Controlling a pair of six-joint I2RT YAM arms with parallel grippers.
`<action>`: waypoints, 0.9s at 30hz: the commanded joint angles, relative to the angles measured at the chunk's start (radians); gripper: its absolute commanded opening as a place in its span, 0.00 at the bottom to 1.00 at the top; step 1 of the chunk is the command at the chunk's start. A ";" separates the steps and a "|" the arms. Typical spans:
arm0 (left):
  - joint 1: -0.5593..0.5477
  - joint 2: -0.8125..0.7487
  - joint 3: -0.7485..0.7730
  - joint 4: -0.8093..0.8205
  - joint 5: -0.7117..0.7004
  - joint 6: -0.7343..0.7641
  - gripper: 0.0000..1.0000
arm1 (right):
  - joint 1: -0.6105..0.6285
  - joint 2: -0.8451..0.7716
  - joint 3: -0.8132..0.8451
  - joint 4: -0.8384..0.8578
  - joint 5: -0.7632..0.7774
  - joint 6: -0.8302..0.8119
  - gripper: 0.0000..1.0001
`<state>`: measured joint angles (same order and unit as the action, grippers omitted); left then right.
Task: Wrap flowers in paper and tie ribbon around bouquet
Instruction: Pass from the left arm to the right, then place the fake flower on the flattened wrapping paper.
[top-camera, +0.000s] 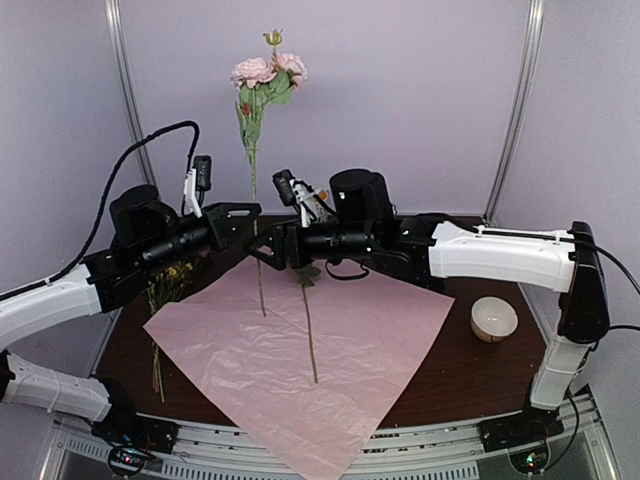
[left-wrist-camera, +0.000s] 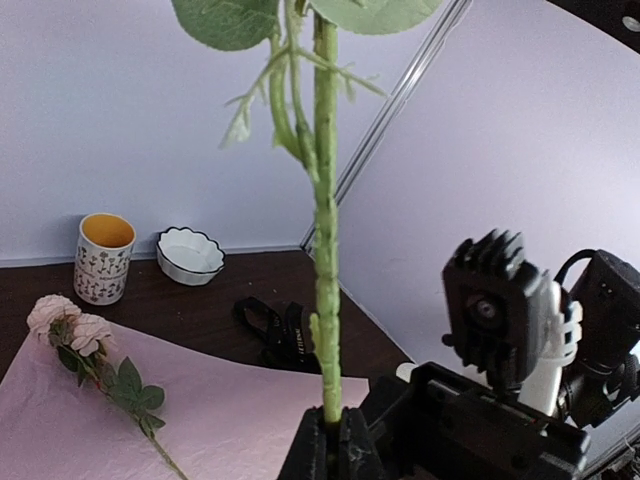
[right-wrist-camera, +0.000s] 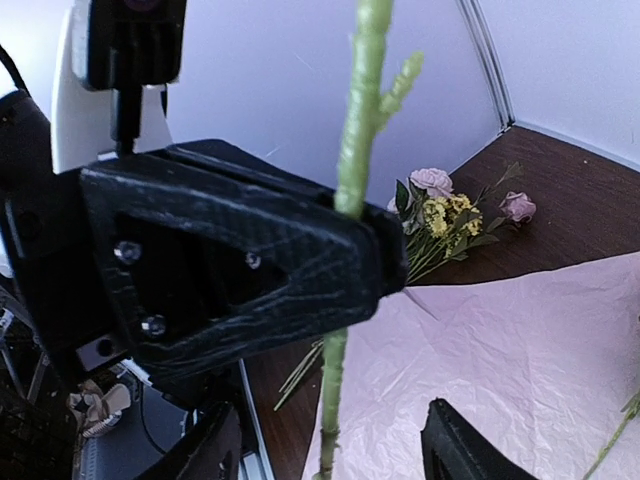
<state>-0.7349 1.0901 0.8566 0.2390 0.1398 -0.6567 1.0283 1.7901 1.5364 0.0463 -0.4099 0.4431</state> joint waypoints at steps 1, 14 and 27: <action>-0.017 0.005 0.049 0.076 0.008 -0.015 0.00 | 0.003 0.031 0.034 -0.010 0.084 0.027 0.57; 0.050 0.082 0.217 -0.531 -0.295 -0.063 0.72 | -0.072 0.011 -0.068 -0.150 0.125 0.225 0.00; 0.604 0.132 0.061 -0.864 -0.423 -0.045 0.68 | -0.118 0.129 -0.258 -0.264 0.087 0.257 0.00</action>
<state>-0.2687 1.2213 0.9695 -0.5755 -0.2470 -0.7139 0.9211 1.9038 1.3140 -0.2337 -0.3164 0.6552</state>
